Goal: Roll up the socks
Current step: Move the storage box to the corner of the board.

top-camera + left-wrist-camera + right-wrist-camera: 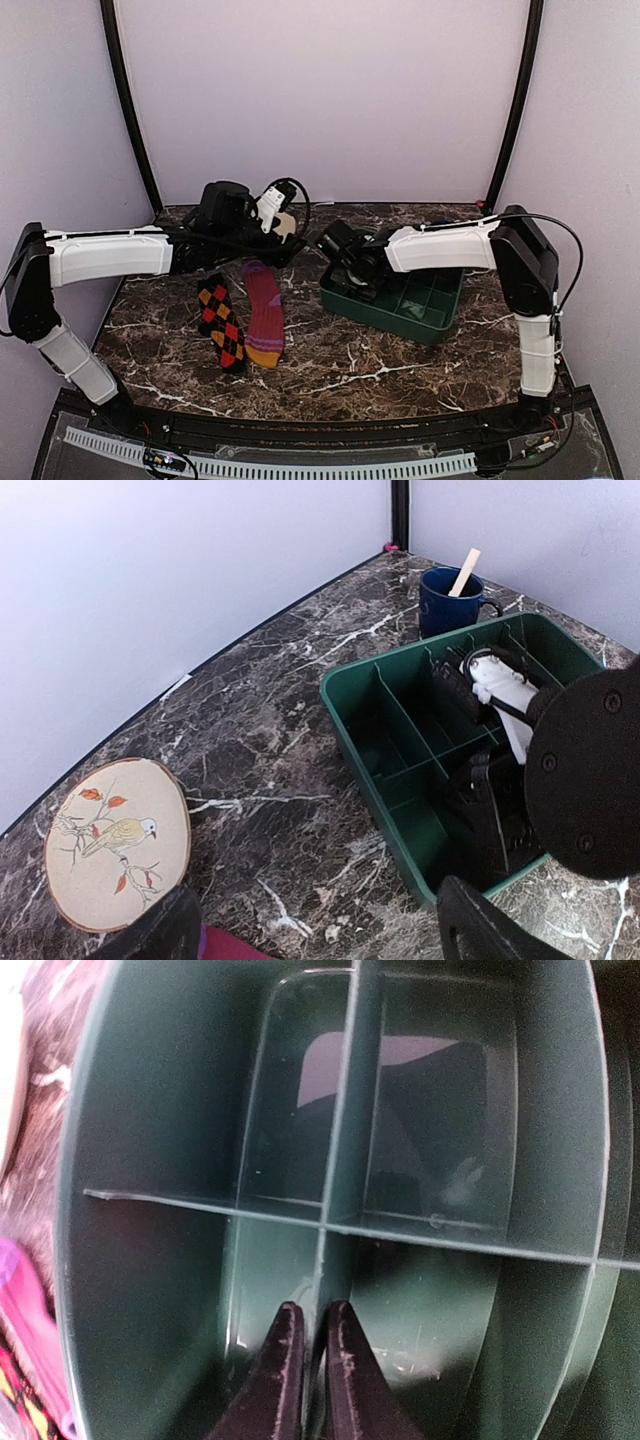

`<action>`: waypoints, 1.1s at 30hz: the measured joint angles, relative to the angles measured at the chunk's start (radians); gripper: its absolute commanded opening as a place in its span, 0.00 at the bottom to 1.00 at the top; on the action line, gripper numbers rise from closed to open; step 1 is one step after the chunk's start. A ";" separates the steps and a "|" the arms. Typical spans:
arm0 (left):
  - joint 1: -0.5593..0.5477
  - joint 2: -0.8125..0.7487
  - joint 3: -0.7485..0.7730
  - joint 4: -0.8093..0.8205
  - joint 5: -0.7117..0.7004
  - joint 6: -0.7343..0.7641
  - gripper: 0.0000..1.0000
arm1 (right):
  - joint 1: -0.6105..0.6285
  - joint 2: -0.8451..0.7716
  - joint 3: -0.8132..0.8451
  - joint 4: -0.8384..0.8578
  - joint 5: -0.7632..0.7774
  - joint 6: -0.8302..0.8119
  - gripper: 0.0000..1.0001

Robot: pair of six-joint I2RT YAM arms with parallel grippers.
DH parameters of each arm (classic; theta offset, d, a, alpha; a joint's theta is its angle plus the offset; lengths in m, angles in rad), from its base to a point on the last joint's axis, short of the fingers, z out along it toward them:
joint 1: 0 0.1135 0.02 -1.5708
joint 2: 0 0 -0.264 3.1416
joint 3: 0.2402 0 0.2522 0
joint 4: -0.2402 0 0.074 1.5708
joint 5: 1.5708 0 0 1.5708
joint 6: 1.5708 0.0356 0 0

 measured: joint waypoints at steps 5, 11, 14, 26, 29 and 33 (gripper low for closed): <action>0.000 -0.051 -0.034 0.001 -0.080 -0.023 0.84 | 0.032 0.058 0.086 0.003 -0.026 -0.037 0.04; 0.008 -0.106 -0.104 0.009 -0.196 -0.082 0.84 | 0.049 0.132 0.193 0.024 -0.075 -0.112 0.02; 0.023 -0.139 -0.142 0.010 -0.245 -0.128 0.85 | 0.050 0.152 0.219 0.054 -0.100 -0.164 0.02; 0.150 -0.244 -0.241 0.040 -0.299 -0.326 0.85 | 0.026 0.229 0.336 0.083 -0.183 -0.369 0.01; 0.150 -0.244 -0.245 0.045 -0.299 -0.342 0.84 | 0.001 0.231 0.336 0.098 -0.207 -0.420 0.01; 0.150 -0.232 -0.245 0.055 -0.299 -0.360 0.84 | -0.047 0.239 0.338 0.131 -0.242 -0.496 0.02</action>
